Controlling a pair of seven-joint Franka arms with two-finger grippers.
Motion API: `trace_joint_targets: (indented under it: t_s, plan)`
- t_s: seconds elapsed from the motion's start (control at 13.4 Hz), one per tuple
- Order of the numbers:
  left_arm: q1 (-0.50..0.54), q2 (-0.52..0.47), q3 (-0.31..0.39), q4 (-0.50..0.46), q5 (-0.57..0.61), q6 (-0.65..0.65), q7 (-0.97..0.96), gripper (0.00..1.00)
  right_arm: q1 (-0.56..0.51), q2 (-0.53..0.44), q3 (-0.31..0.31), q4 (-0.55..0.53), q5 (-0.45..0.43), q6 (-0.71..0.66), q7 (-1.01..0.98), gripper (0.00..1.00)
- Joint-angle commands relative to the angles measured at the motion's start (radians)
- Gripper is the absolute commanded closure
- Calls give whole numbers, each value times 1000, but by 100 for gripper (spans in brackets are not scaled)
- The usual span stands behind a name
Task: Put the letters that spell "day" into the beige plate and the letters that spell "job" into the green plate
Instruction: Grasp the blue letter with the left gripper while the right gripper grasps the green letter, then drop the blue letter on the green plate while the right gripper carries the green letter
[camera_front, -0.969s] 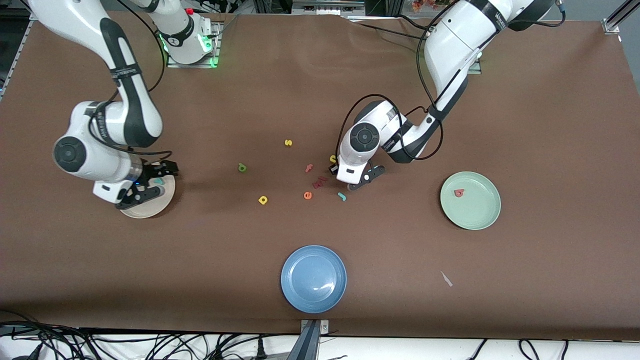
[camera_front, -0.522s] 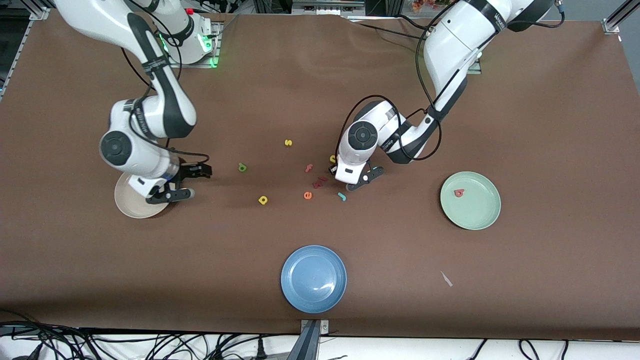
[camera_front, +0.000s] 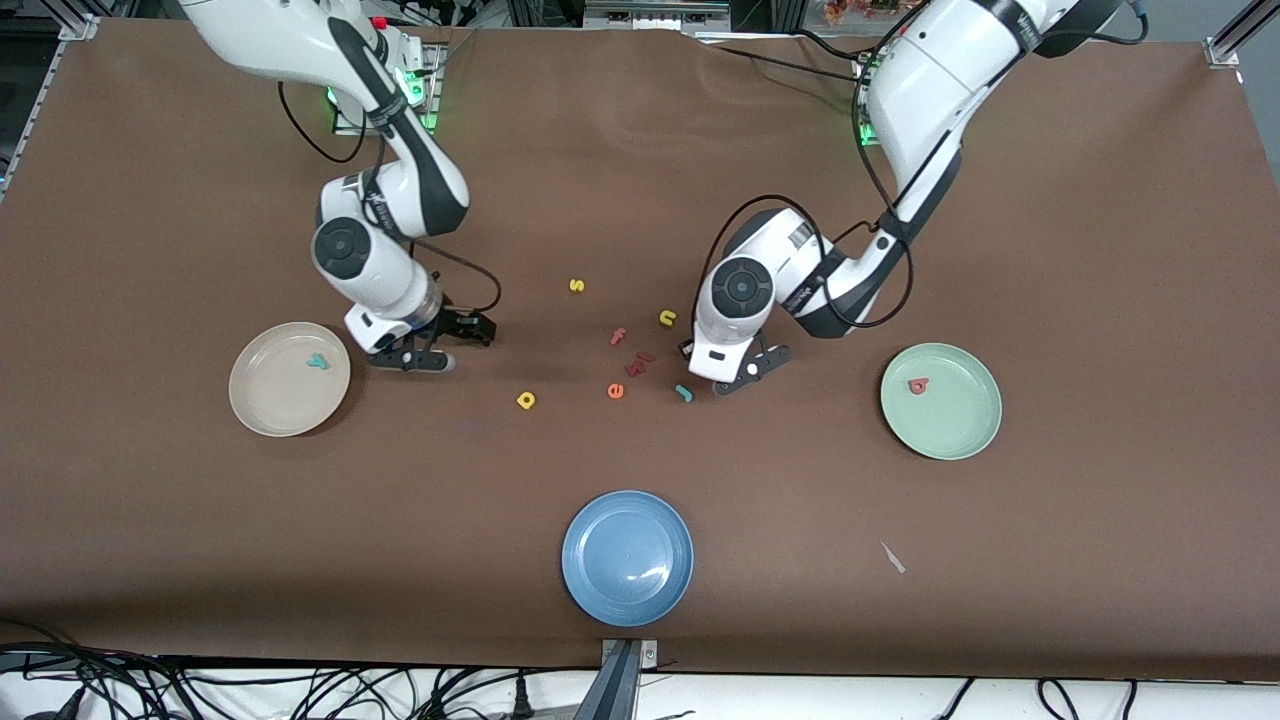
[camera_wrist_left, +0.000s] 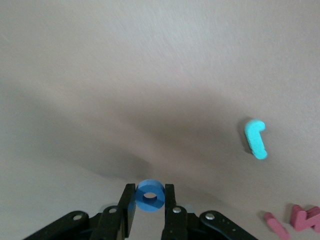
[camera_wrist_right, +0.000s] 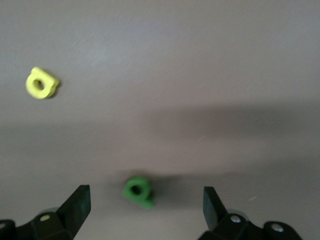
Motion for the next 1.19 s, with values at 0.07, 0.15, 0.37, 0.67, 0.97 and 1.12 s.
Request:
trace_joint_targets:
  t_s: [0.07, 0.15, 0.37, 0.67, 0.97, 1.12]
  plan:
    - [94, -74, -7, -15, 13, -98, 237, 100, 36, 22, -2, -23, 8, 45, 72, 1]
    - [123, -81, -5, -15, 12, -103, 308, 100, 36, 24, -2, -23, 8, 45, 72, 1]
    - [230, -101, -5, -15, 13, -167, 545, 100, 36, 42, -5, -20, 8, 45, 72, 9]
    - [418, -100, -4, -21, 20, -239, 958, 100, 36, 62, -5, -12, 5, 47, 72, 17]
    - [505, -66, -1, -18, 26, -225, 1156, 100, 36, 63, -7, -12, 2, 45, 72, 35]
    - [563, -52, 1, -18, 27, -190, 1291, 100, 34, 63, -7, -12, 2, 45, 72, 44]
